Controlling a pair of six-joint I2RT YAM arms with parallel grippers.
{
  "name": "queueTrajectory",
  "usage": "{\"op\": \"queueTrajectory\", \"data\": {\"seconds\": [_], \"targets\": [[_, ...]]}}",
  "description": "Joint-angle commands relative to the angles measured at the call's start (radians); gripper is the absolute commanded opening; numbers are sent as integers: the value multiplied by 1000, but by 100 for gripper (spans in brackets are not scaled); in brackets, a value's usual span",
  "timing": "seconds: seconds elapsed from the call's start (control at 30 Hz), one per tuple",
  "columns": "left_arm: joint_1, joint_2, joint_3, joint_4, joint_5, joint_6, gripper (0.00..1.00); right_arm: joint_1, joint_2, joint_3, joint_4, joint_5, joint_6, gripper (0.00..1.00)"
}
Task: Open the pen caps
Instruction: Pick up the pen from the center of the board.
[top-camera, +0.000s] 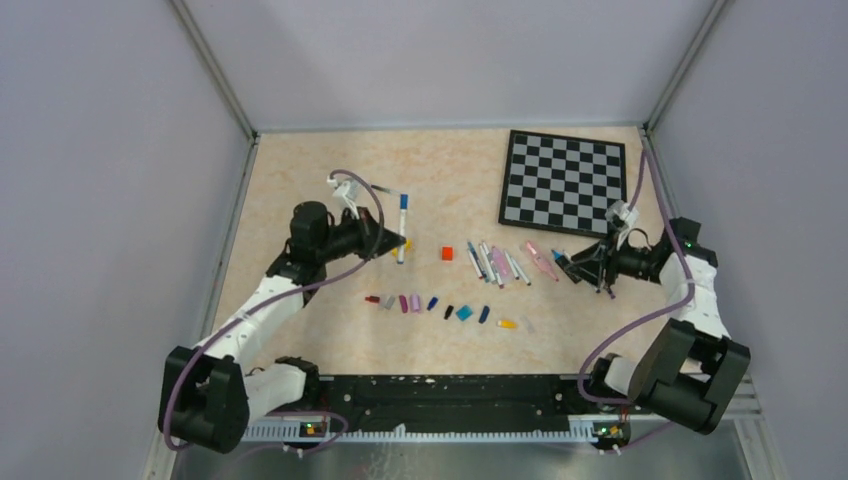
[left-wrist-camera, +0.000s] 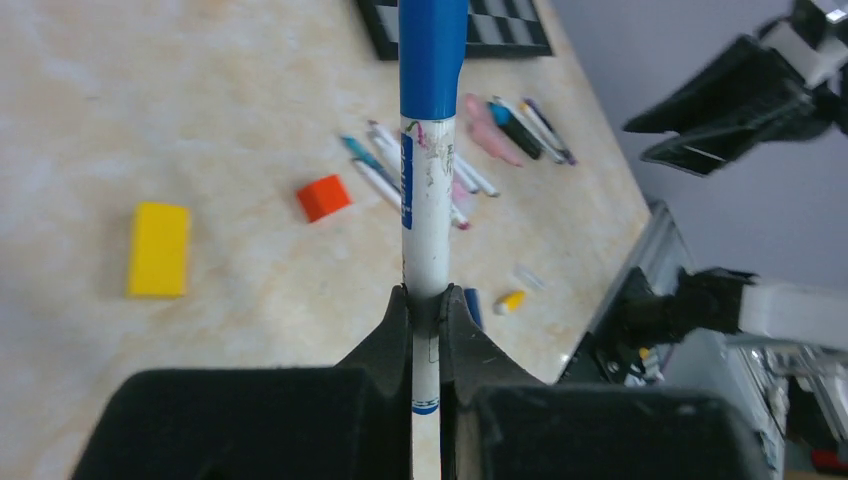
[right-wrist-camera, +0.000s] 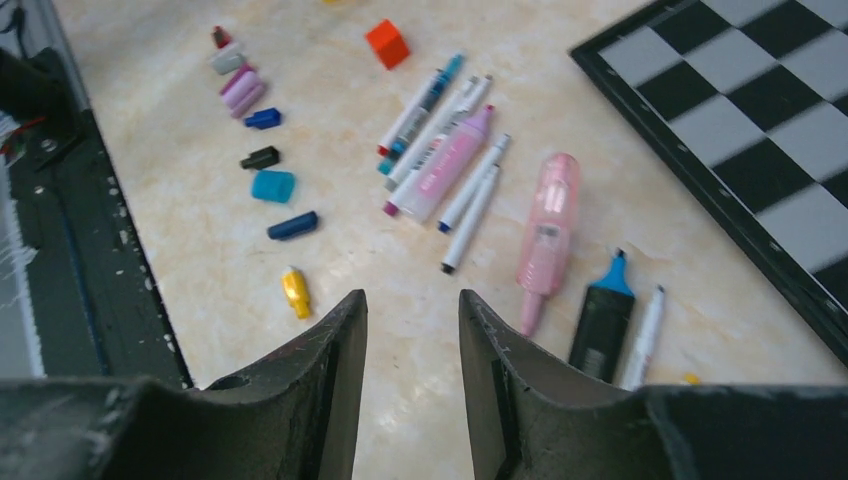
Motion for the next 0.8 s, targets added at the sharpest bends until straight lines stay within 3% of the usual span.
{"op": "queueTrajectory", "data": {"seconds": [0.0, 0.1, 0.17, 0.3, 0.4, 0.5, 0.6, 0.77], "targets": [[-128, -75, -60, 367, 89, -143, 0, 138, -19, 73, -147, -93, -149, 38], [-242, -74, -62, 428, 11, -141, 0, 222, -20, 139, -184, -110, -115, 38], [-308, -57, -59, 465, -33, -137, 0, 265, -21, 194, -149, -121, -9, 38], [-421, 4, -33, 466, -135, -109, 0, 331, -38, 256, 122, -143, 495, 38], [-484, 57, 2, 433, -192, -82, 0, 386, -71, 227, 486, -71, 930, 38], [-539, 101, 35, 406, -228, -54, 0, 432, -85, 185, 697, -28, 1201, 43], [-579, 136, 60, 391, -245, -35, 0, 491, -74, 166, 788, -24, 1324, 45], [-608, 166, 72, 403, -256, -35, 0, 541, -72, 105, 862, -33, 1377, 52]]}}
